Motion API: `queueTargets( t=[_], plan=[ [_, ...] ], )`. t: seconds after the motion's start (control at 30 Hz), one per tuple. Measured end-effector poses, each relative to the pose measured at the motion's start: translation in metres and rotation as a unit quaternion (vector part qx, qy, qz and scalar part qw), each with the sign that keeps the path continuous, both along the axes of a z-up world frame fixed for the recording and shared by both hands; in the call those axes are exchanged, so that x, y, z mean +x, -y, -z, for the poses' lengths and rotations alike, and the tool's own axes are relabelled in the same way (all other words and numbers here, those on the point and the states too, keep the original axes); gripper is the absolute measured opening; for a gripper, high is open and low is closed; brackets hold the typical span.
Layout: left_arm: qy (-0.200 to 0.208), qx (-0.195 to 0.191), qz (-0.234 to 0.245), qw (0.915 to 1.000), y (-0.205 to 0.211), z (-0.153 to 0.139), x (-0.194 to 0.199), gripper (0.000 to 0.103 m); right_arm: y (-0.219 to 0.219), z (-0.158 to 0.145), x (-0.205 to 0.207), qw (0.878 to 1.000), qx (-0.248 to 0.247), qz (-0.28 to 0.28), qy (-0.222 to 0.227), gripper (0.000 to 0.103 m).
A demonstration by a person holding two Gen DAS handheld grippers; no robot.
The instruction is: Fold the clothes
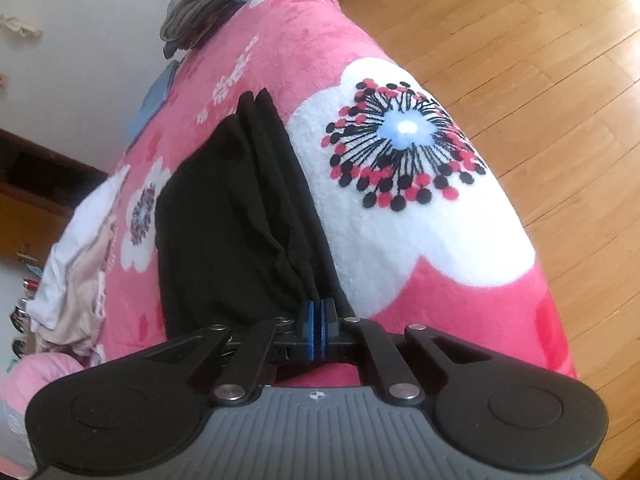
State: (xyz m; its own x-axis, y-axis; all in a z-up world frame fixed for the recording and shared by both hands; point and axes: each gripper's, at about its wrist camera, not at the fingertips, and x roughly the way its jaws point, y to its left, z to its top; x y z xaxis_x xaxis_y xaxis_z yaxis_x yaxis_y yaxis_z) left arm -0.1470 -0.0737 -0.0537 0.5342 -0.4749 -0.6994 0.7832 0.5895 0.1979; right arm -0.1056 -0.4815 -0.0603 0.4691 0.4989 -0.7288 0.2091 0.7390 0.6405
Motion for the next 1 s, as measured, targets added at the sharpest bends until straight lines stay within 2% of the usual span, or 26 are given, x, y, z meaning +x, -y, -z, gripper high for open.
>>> queueTargets(
  t=[0.17, 0.3, 0.4, 0.43, 0.47, 0.5, 0.53, 0.73, 0.87, 1.0],
  plan=[
    [0.01, 0.015, 0.006, 0.9998, 0.003, 0.003, -0.002, 0.006, -0.003, 0.0, 0.0, 1.0, 0.003, -0.011, -0.011, 0.008],
    [0.017, 0.021, 0.009, 0.9996, 0.005, 0.004, -0.003, 0.006, -0.008, -0.002, 0.0, 1.0, -0.008, -0.024, -0.007, 0.027],
    [0.023, 0.023, 0.01, 0.9994, 0.006, 0.005, -0.004, 0.006, -0.014, -0.003, 0.004, 0.999, -0.022, -0.037, 0.0, 0.027],
    [0.024, 0.022, 0.009, 0.9994, 0.006, 0.006, -0.004, 0.005, -0.016, -0.002, 0.006, 0.999, -0.026, -0.042, 0.003, 0.027],
    [0.025, 0.02, 0.009, 0.9995, 0.006, 0.006, -0.004, 0.004, -0.018, -0.002, 0.007, 0.998, -0.033, -0.047, 0.006, 0.023],
    [0.027, 0.017, 0.008, 0.9995, 0.005, 0.005, -0.004, 0.003, -0.021, -0.003, 0.008, 0.998, -0.042, -0.054, 0.01, 0.01],
    [0.03, 0.015, 0.009, 0.9994, 0.005, 0.005, -0.005, 0.001, -0.024, -0.003, 0.009, 0.997, -0.052, -0.06, 0.012, 0.005],
    [0.052, 0.002, 0.014, 0.9985, -0.005, 0.0, -0.013, 0.0, -0.026, -0.016, 0.0, 0.993, -0.087, -0.067, 0.032, 0.003],
    [0.058, 0.009, 0.027, 0.9979, -0.01, 0.001, -0.017, 0.0, -0.019, -0.015, -0.005, 0.994, -0.085, -0.059, 0.023, 0.003],
    [0.079, 0.016, 0.04, 0.9959, -0.013, -0.003, -0.021, 0.0, -0.023, -0.024, -0.008, 0.994, -0.087, -0.06, 0.034, 0.003]
  ],
)
